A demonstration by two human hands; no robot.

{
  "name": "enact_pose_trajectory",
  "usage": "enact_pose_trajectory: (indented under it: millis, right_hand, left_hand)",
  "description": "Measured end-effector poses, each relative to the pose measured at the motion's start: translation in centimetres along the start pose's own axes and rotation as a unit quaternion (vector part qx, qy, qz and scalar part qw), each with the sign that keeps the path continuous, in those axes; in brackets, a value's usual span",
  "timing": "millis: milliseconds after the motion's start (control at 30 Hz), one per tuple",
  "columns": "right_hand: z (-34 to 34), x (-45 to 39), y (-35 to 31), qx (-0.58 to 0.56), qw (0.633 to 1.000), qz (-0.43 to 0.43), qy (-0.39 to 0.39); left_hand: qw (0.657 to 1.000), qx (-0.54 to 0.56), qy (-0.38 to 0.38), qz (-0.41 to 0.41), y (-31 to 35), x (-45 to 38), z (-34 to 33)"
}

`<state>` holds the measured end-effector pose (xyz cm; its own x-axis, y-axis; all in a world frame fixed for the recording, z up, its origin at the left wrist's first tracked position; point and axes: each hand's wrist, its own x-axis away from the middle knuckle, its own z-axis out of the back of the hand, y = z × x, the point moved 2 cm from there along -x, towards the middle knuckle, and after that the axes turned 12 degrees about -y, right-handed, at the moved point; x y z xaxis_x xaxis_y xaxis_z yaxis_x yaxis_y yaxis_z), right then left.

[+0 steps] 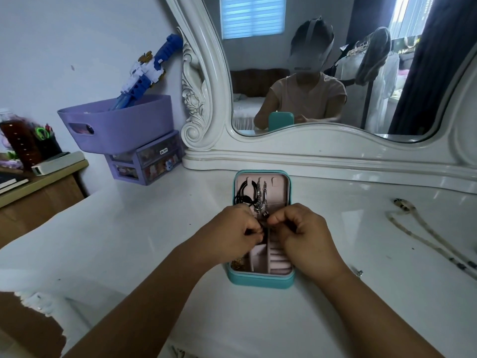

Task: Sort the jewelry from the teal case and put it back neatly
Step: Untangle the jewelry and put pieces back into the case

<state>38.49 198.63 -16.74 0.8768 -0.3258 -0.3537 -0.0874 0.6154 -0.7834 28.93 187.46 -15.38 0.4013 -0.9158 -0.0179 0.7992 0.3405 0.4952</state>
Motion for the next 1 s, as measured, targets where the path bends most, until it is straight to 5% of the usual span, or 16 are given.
enact_pose_trajectory:
  millis: [267, 467, 800, 1000]
  right_hand:
    - [0.5, 0.2, -0.1, -0.019, 1.000, -0.016, 0.014]
    - [1.0, 0.0, -0.2, -0.039, 0.998, -0.021, 0.033]
    - [4.0, -0.4, -1.0, -0.172, 0.973, -0.059, 0.145]
    - [7.0, -0.1, -2.6, -0.209, 0.962, -0.023, 0.174]
  left_hand:
    - [0.991, -0.067, -0.119, 0.008, 1.0, -0.3, 0.8]
    - [1.000, -0.012, 0.001, 0.029, 0.6, -0.2, 1.9]
    - [0.991, 0.129, -0.012, 0.016, 0.4, 0.3, 0.8]
    - [1.000, 0.014, 0.018, -0.008, 0.0, -0.5, 0.1]
